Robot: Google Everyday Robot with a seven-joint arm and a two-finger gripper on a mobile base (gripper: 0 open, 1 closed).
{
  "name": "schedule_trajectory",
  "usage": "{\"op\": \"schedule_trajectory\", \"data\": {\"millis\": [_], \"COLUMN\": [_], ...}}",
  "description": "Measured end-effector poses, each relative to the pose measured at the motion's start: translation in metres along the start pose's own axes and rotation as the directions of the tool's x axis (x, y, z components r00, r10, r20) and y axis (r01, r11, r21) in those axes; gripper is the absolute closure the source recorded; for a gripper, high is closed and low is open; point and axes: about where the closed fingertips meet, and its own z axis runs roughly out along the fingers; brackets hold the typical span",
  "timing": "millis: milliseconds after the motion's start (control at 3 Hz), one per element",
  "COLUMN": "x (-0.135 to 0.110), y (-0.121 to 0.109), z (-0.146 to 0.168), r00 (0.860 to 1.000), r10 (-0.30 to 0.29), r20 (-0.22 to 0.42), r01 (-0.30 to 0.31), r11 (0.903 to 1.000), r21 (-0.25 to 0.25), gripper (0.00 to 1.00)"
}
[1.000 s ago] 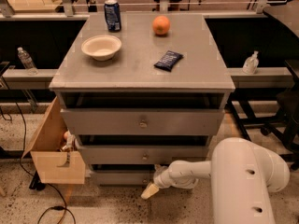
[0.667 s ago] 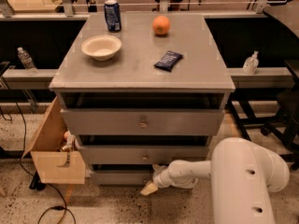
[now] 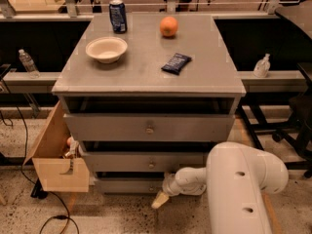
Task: Open bottom drawer
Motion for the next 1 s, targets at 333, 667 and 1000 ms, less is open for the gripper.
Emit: {"op": "schedule_trajectory", "data": {"millis": [333, 667, 1000], "x": [0.021, 0.038, 0.047], "y": [-0.008, -0.012, -0.016], "z": [0.011, 0.017, 0.021], "r00": [0.995, 0.979, 0.965], "r10": [-0.047, -0.093, -0.115], "r20": [-0.085, -0.183, -0.234], "r01": [0.049, 0.107, 0.139], "r11": [0.9985, 0.9920, 0.9861], "r21": [0.024, 0.068, 0.091], "gripper": [0.00, 0.00, 0.18]}}
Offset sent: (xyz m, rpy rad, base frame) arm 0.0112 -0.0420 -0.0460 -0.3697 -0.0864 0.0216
